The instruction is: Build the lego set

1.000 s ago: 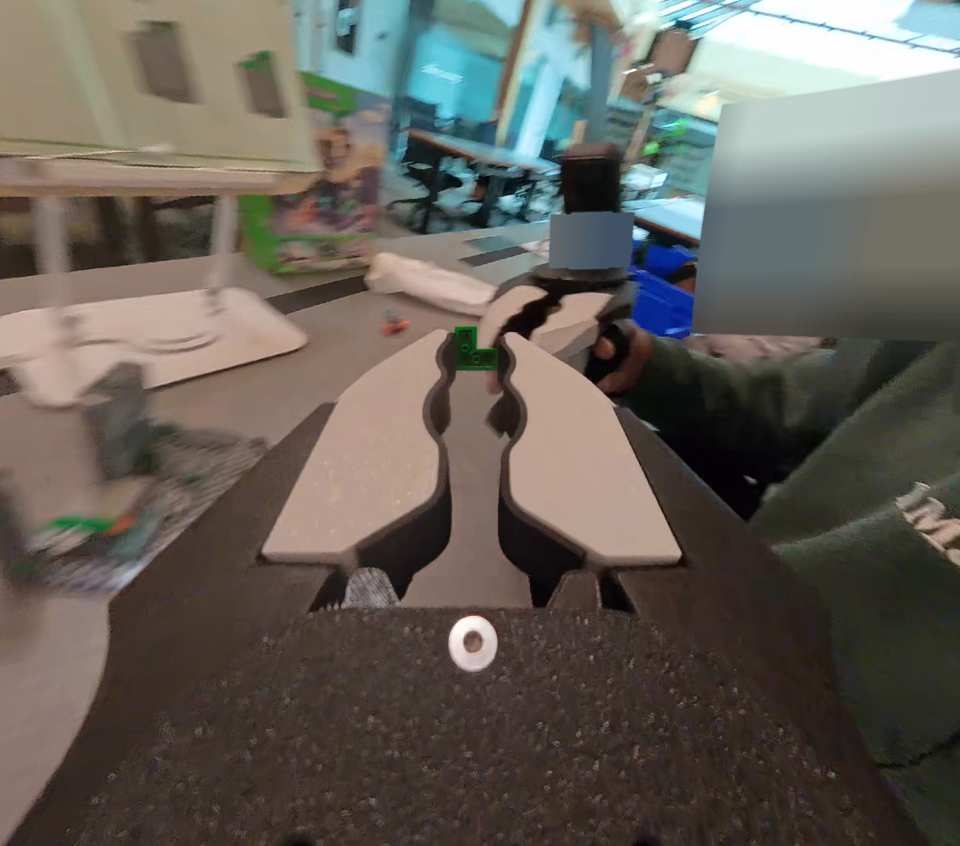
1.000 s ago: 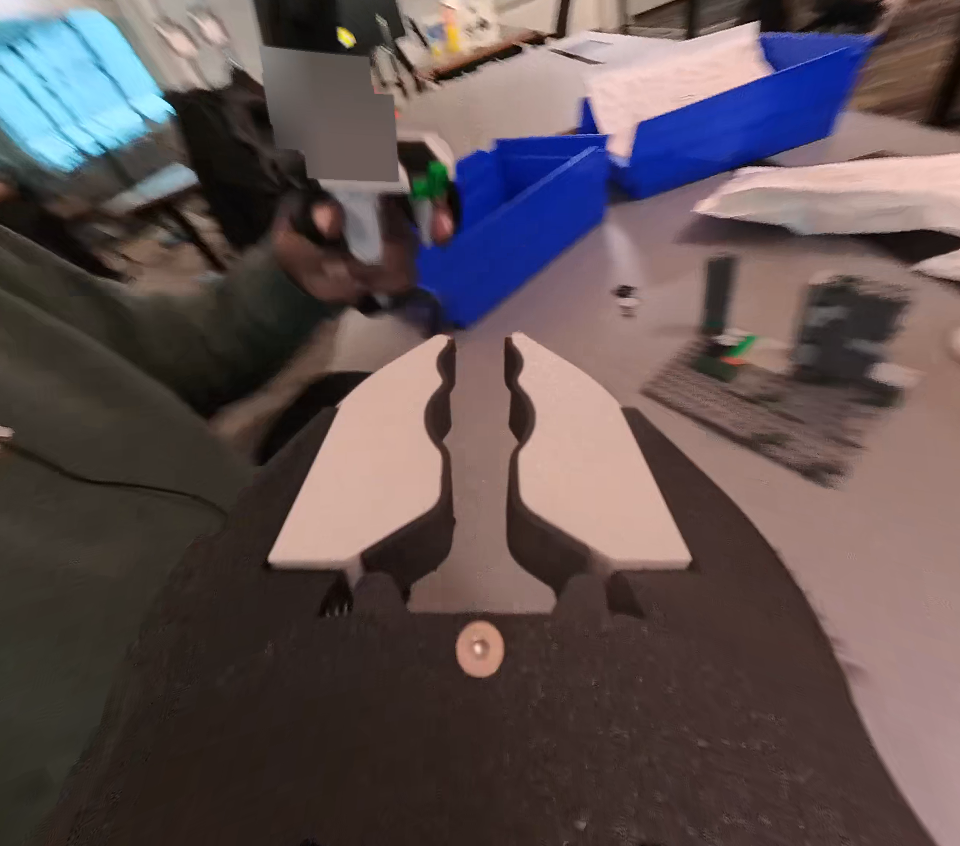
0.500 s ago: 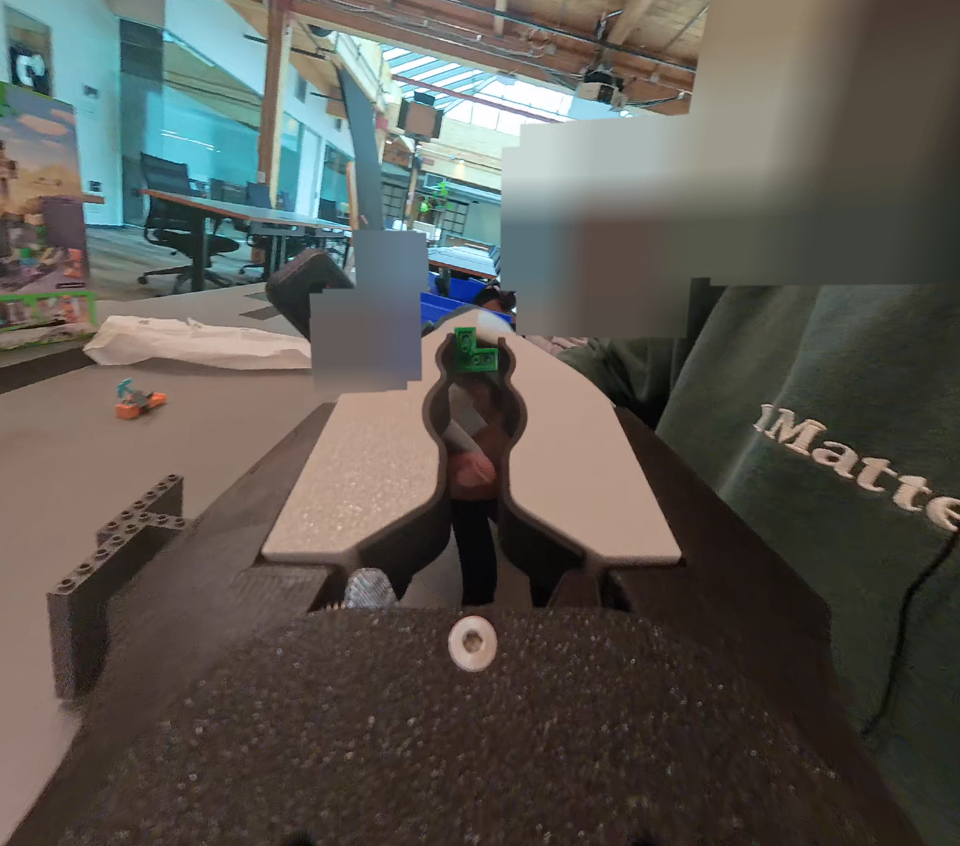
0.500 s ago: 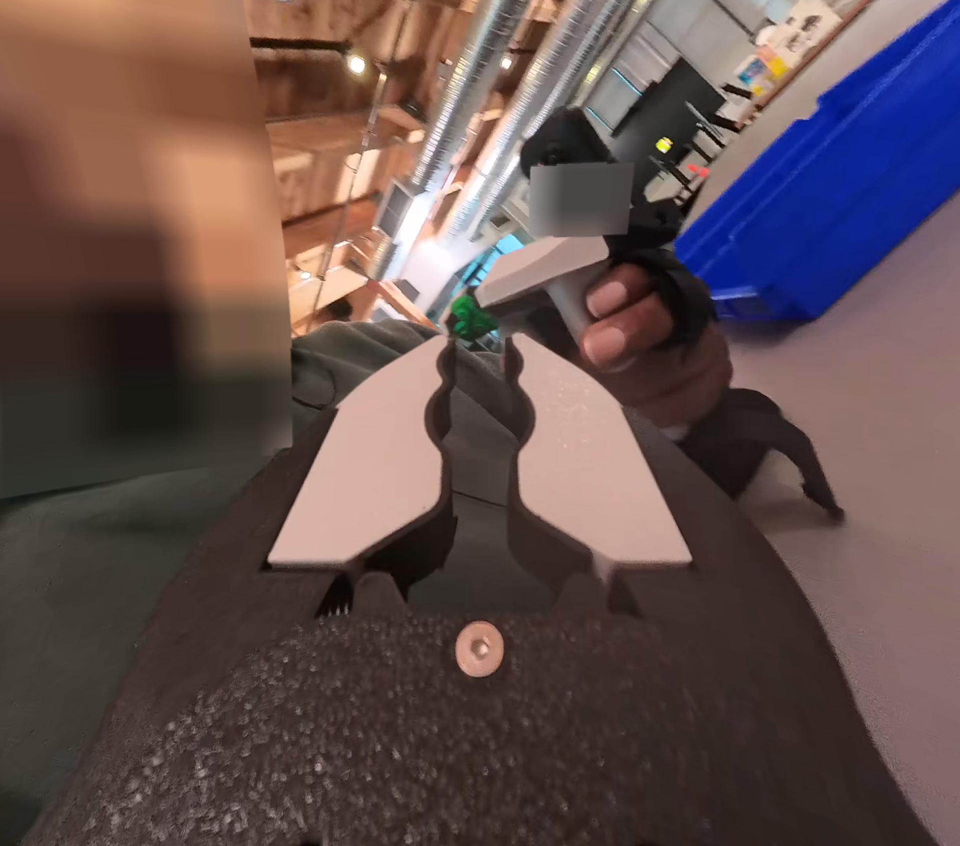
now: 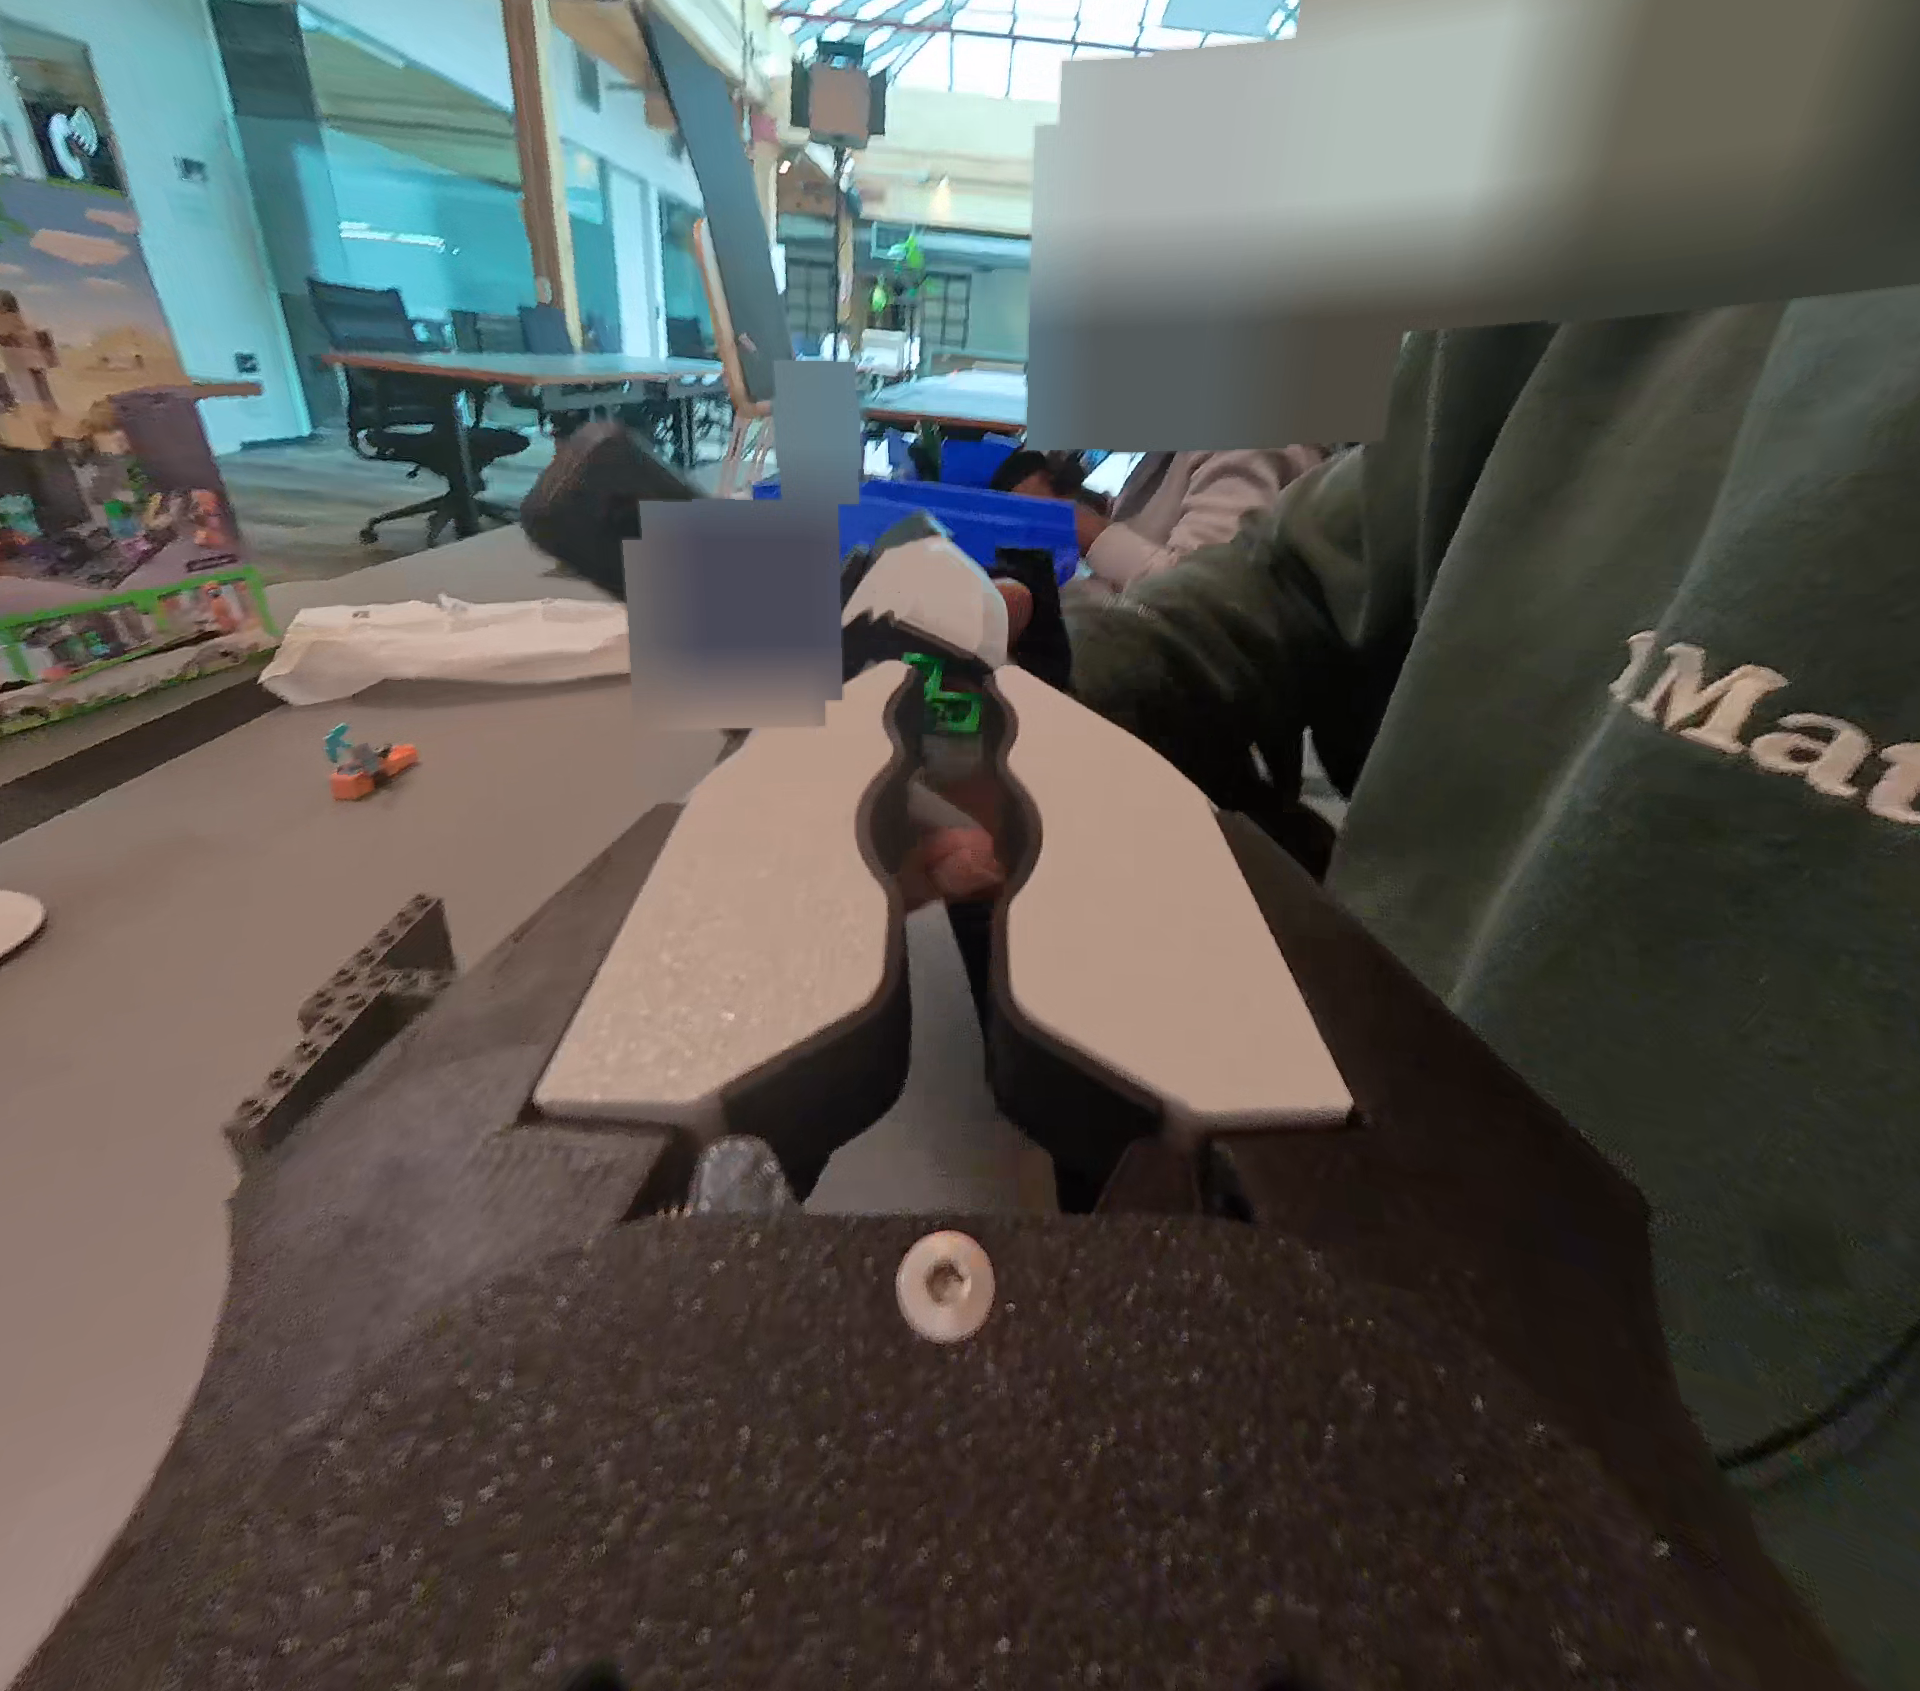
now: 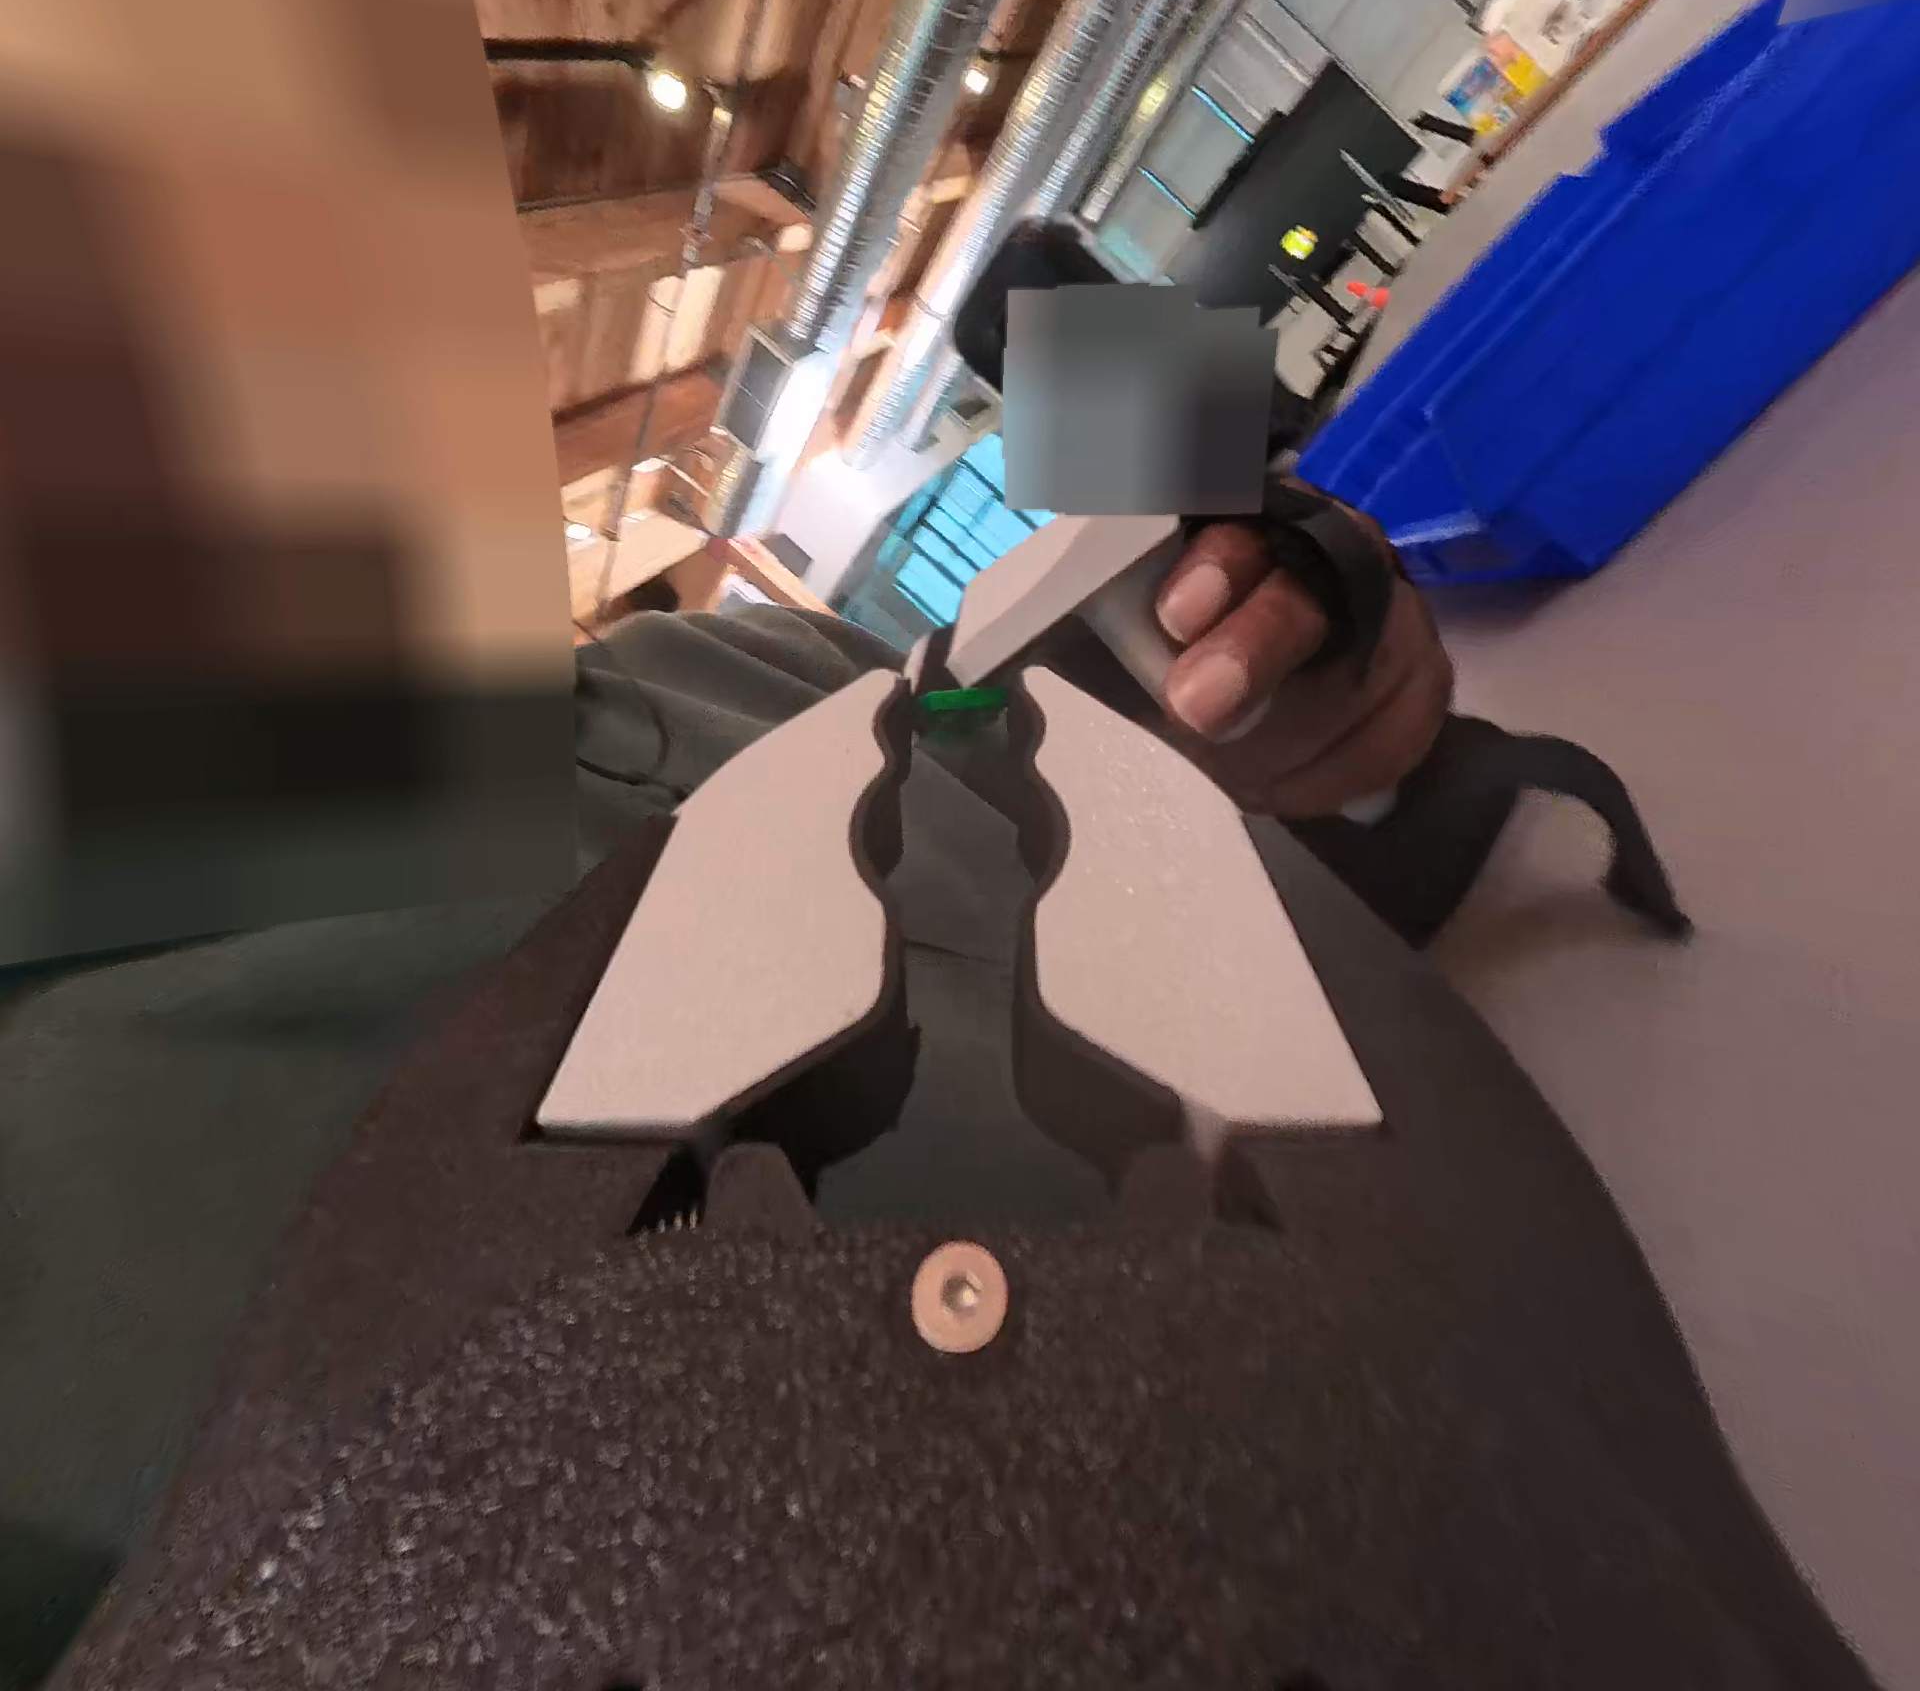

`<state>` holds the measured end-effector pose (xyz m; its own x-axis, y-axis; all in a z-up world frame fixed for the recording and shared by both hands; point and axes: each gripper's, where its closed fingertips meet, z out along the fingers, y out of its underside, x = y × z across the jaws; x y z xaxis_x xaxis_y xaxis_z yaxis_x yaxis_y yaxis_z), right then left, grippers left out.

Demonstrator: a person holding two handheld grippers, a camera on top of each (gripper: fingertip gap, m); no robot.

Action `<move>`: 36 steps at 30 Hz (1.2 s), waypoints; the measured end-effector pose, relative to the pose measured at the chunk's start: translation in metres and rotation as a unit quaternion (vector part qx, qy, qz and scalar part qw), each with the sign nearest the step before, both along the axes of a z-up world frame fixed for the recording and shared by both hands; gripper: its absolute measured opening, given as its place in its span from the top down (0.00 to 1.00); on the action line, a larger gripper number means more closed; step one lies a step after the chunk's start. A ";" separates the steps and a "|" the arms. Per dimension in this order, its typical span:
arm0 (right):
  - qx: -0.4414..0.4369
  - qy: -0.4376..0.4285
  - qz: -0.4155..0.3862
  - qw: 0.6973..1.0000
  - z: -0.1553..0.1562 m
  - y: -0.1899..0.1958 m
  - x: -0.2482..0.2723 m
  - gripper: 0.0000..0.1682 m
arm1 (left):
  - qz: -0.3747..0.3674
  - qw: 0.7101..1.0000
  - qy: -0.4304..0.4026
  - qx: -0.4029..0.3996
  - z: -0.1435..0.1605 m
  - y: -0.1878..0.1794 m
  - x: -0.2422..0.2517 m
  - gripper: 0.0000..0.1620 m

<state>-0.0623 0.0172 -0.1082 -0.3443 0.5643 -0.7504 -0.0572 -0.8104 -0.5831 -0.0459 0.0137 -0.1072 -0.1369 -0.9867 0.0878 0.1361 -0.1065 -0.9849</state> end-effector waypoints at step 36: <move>0.474 -0.541 -0.036 0.694 -0.163 0.080 0.122 0.83 | 0.139 0.952 0.273 -0.004 -0.102 0.041 -0.001 0.92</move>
<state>0.0596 0.0973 -0.2711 0.1857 0.9673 0.1725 0.8090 -0.0509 -0.5856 -0.0464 0.0543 -0.2094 0.1976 -0.9771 0.0795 -0.3722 -0.1498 -0.9160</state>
